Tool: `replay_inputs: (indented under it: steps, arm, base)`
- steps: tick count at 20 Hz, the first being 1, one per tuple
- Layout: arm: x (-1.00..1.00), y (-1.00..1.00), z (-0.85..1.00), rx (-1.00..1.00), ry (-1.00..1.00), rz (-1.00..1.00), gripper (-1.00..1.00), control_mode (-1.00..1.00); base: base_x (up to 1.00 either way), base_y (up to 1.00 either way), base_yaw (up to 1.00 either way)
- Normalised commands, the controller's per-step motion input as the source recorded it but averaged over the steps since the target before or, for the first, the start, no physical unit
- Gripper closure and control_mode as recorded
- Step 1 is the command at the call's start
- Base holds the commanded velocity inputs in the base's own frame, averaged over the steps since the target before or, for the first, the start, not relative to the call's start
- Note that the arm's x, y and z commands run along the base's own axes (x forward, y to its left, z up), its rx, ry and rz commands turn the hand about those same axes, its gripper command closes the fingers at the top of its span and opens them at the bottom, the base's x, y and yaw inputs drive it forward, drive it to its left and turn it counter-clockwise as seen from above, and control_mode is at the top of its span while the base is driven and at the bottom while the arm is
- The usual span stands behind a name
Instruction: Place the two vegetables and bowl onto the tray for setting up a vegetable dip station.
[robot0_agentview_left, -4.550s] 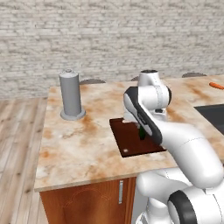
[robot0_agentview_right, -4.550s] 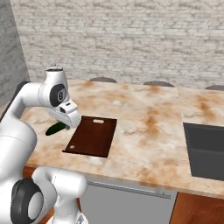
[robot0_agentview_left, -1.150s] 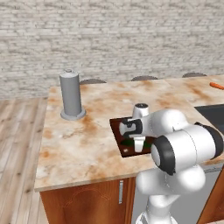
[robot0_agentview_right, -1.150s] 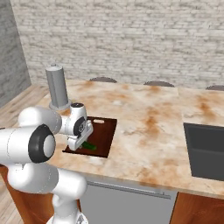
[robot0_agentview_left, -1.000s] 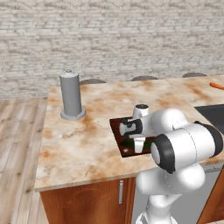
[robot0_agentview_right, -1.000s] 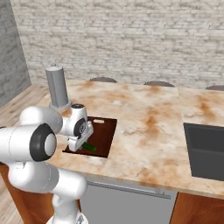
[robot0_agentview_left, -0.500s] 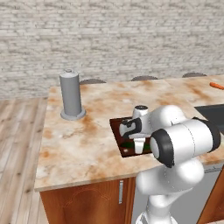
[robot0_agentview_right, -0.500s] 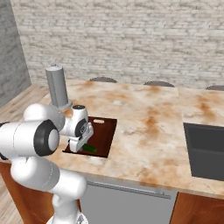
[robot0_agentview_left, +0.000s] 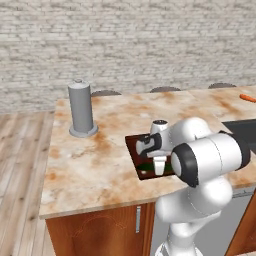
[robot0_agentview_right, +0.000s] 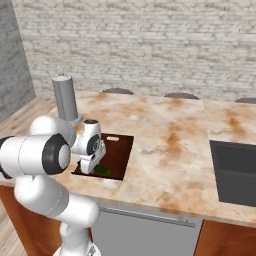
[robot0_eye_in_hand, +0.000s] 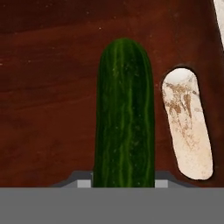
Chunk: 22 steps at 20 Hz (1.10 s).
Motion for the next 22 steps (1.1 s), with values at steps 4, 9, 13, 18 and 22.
replay_inputs:
  steps: [4,9,13,18,22]
  arm:
    - [0.01,0.0,-0.12,0.0,0.06,0.0,1.0,-1.0]
    - [0.01,0.0,-0.19,0.0,0.05,0.0,1.0,-1.0]
    - [0.0,0.0,-0.24,0.0,0.06,0.0,-1.0,-1.0]
    - [-0.11,0.0,-0.13,0.0,0.03,0.0,-1.0,-1.0]
    - [-0.15,-0.02,0.0,0.0,0.0,0.0,-1.0,-1.0]
  base:
    - [0.0,0.0,0.0]
    - [0.0,0.0,0.0]
    - [0.0,0.0,0.0]
    - [0.0,0.0,0.0]
    - [0.0,0.0,0.0]
